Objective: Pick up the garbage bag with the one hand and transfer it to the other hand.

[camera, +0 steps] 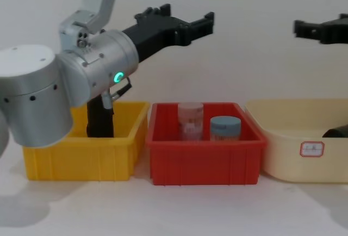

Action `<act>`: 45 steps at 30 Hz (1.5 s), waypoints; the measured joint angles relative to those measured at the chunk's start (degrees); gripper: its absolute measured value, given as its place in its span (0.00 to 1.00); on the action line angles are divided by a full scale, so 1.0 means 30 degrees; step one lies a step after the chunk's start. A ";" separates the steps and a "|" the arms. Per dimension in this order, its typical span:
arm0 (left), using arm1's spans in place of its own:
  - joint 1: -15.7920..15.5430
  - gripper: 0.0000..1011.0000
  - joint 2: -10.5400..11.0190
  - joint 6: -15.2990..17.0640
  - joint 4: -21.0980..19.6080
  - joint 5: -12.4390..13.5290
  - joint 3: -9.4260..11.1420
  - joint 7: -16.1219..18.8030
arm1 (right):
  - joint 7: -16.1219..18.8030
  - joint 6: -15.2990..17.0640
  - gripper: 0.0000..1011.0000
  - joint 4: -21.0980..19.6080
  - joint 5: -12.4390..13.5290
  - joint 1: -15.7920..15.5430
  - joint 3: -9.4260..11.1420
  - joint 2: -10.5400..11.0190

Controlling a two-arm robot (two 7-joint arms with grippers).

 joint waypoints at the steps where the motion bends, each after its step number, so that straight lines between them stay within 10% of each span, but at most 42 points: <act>1: 0.0039 0.99 0.0044 -0.0077 -0.0050 0.0061 -0.0044 0.0078 | 0.0108 0.0040 0.99 -0.0043 -0.0002 -0.0022 -0.0141 -0.0027; 23: 0.0631 0.99 0.0752 -0.1517 -0.1140 0.1021 -0.1086 0.1120 | 0.2769 0.1576 0.99 -0.0922 0.0151 -0.1007 -0.3146 0.0037; 45: 0.0694 0.99 0.0850 -0.1748 -0.1344 0.1117 -0.1332 0.1231 | 0.2981 0.2829 0.99 0.0391 -0.0051 -0.0385 -0.4039 0.0179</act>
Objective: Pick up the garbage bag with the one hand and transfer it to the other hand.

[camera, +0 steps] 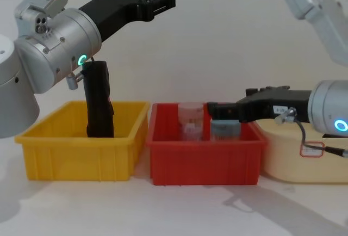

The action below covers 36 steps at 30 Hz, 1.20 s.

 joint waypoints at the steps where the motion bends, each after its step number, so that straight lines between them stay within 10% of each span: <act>1: 0.0002 0.99 0.0003 -0.0004 -0.0003 0.0005 -0.0005 0.0003 | 0.0000 0.0000 0.99 0.0000 0.0000 0.0000 0.0000 0.0000; 36: 0.0007 0.99 0.0023 -0.0037 -0.0034 0.0016 -0.0038 0.0013 | 0.0182 0.0504 0.99 0.4013 -0.0890 0.2260 -0.0223 -0.0874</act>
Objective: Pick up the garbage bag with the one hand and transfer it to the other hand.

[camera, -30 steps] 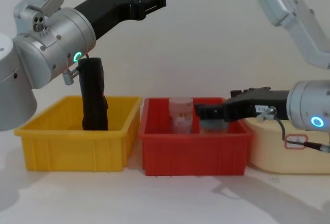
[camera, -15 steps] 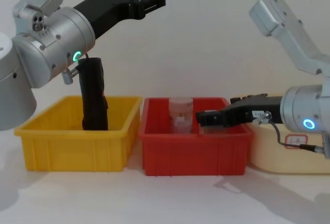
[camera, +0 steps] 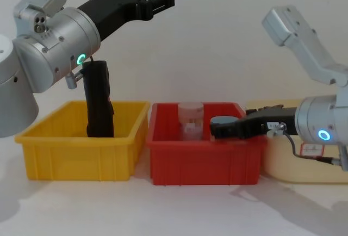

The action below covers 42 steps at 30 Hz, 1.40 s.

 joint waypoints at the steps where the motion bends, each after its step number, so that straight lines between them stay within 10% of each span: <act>1: 0.0000 0.99 0.0000 0.0000 0.0000 0.0000 0.0000 0.0000 | -0.0020 0.0004 0.99 0.0120 -0.0032 0.0040 0.0011 -0.0035; 19: -0.0001 0.99 0.0000 0.0002 0.0001 -0.0001 0.0001 0.0000 | -0.0058 -0.0088 0.99 0.1019 -0.0321 0.0419 0.0112 -0.0409; 31: -0.0001 0.99 -0.0001 0.0001 0.0002 -0.0001 0.0000 -0.0001 | -0.0072 -0.0200 0.71 0.1146 -0.0379 0.0453 0.0202 -0.0488; 42: -0.0002 0.99 -0.0001 0.0001 0.0002 0.0000 0.0000 -0.0001 | -0.0135 -0.0350 0.68 0.1062 -0.0401 0.0475 0.0318 -0.0499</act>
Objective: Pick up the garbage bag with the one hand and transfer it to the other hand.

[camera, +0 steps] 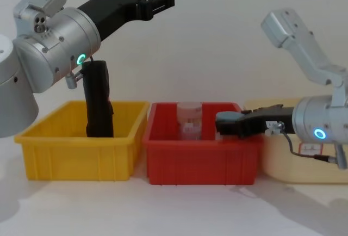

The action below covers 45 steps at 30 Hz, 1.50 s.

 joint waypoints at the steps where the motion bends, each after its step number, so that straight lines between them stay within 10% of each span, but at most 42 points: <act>1: 0.0001 0.99 -0.0001 0.0001 0.0001 -0.0001 0.0000 0.0000 | -0.0009 -0.0019 0.68 -0.0023 0.0001 0.0002 0.0015 0.0000; 21: 0.0001 0.99 0.0000 0.0001 0.0001 0.0000 0.0000 0.0000 | -0.0481 -0.0624 0.68 -0.1143 0.0224 0.0227 0.0776 0.0149; 45: 0.0001 0.99 0.0001 0.0001 0.0001 0.0000 0.0001 0.0000 | -0.2304 -0.0663 0.74 -0.1907 0.0708 0.0301 0.4163 0.1323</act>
